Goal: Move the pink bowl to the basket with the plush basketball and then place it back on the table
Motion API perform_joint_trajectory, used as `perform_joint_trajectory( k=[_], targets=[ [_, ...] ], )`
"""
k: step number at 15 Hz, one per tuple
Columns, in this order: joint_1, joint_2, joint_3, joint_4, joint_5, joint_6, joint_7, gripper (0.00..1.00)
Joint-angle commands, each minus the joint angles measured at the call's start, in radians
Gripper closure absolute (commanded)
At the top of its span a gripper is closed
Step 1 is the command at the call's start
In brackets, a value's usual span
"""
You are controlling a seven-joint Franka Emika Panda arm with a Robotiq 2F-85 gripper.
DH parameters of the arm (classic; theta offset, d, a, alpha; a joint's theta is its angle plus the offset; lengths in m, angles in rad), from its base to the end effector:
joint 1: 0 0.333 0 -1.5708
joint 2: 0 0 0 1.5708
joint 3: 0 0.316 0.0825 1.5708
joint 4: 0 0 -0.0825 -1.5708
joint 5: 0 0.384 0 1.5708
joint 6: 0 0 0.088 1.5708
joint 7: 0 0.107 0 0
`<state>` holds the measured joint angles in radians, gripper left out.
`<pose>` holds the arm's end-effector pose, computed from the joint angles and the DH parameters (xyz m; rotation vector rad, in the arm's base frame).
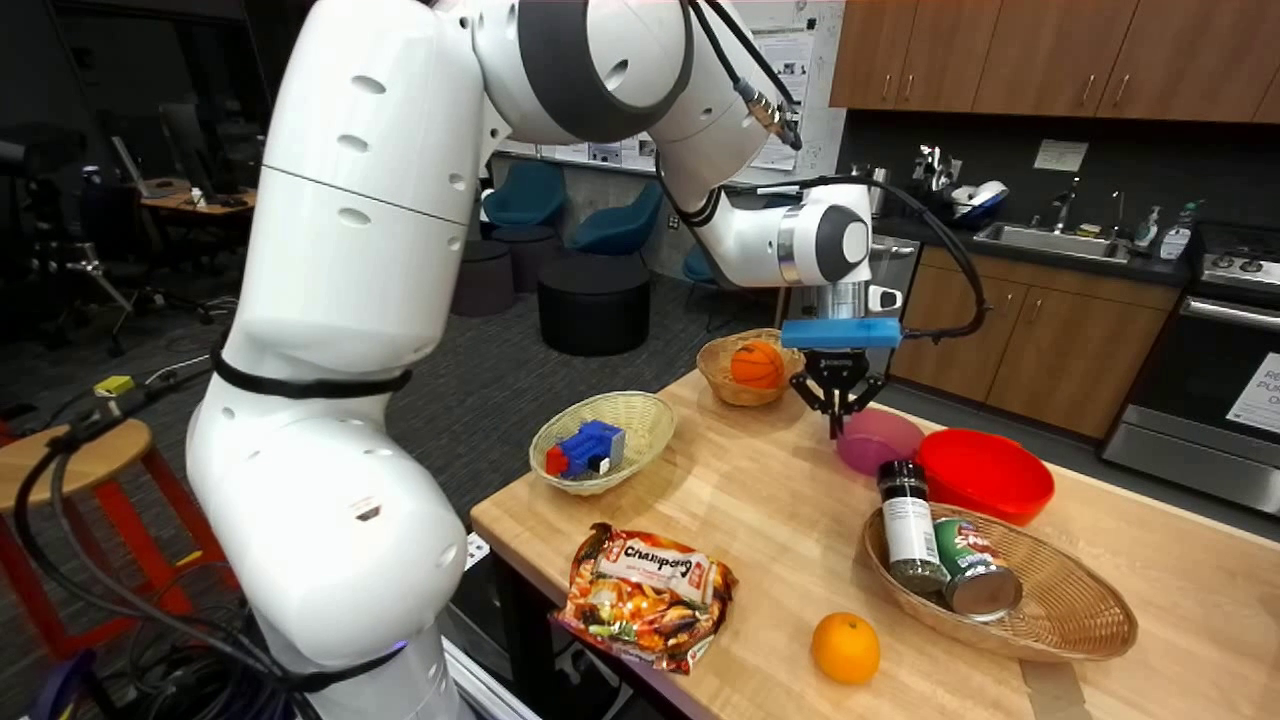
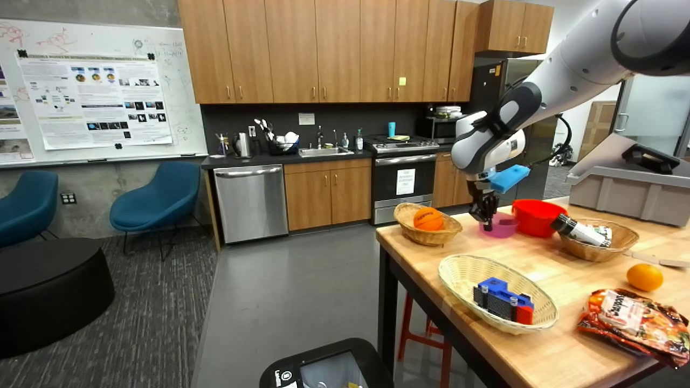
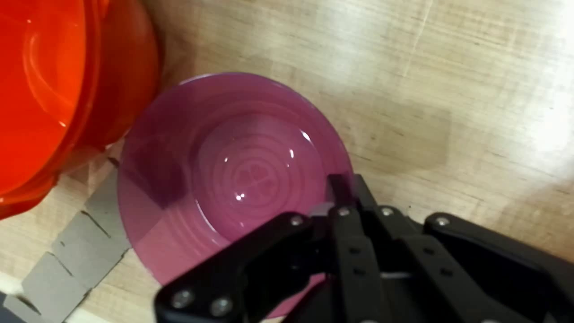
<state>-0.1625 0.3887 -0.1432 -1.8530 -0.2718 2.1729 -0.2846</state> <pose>0.5990 -0.1941 0.3112 2.8846 0.2168 -0.2099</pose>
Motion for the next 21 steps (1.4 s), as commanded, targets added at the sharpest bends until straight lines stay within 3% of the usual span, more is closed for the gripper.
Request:
perform_joint_trajectory(
  k=[1, 12, 21],
  targets=[
    [0.006, -0.002, -0.001, 0.033, -0.038, -0.020, -0.005, 0.99],
    [0.019, -0.027, -0.023, 0.126, -0.205, -0.096, 0.013, 0.99],
    [-0.015, -0.035, -0.058, 0.095, -0.200, -0.162, 0.048, 0.99]
  ],
)
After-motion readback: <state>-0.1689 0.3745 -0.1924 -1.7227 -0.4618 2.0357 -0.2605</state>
